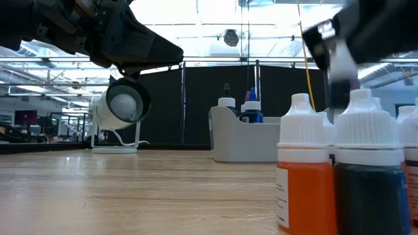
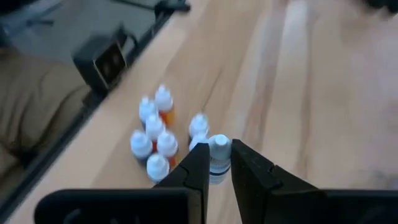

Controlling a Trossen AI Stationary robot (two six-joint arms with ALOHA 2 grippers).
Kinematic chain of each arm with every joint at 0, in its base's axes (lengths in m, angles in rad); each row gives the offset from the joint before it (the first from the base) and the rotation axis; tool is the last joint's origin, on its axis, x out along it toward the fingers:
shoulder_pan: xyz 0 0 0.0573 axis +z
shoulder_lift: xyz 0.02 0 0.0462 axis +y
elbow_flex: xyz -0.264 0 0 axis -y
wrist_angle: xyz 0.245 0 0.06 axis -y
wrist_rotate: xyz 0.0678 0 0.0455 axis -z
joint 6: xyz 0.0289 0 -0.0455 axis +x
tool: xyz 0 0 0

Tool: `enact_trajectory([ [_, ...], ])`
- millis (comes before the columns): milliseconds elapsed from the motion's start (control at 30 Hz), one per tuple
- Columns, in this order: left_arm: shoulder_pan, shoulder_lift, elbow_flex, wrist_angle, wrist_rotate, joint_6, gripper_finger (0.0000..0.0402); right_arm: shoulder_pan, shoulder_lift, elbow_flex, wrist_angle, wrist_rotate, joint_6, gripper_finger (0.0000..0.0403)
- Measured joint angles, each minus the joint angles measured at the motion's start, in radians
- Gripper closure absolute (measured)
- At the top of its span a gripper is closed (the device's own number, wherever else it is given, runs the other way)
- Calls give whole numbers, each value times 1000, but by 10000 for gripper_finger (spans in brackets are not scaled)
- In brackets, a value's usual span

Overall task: Pick & Place food coloring
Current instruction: Put the small black food coloring bottle into the gray bin

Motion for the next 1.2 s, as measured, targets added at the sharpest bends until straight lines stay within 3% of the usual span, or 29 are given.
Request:
enact_trajectory([
  [233,0,0,0,0,1,-11,355,-7,-190,0,-137,159,-90,360],
  [467,7,0,0,0,0,-6,355,-111,-342,0,-301,333,-111,360],
  [633,12,0,0,-5,1,-23,355,-231,-346,-63,-276,318,-105,360],
  [933,17,0,0,-5,2,-27,355,-394,-349,-307,10,192,-70,360],
  [1200,33,0,0,-3,1,-31,355,-475,-349,-365,24,169,-4,360],
])
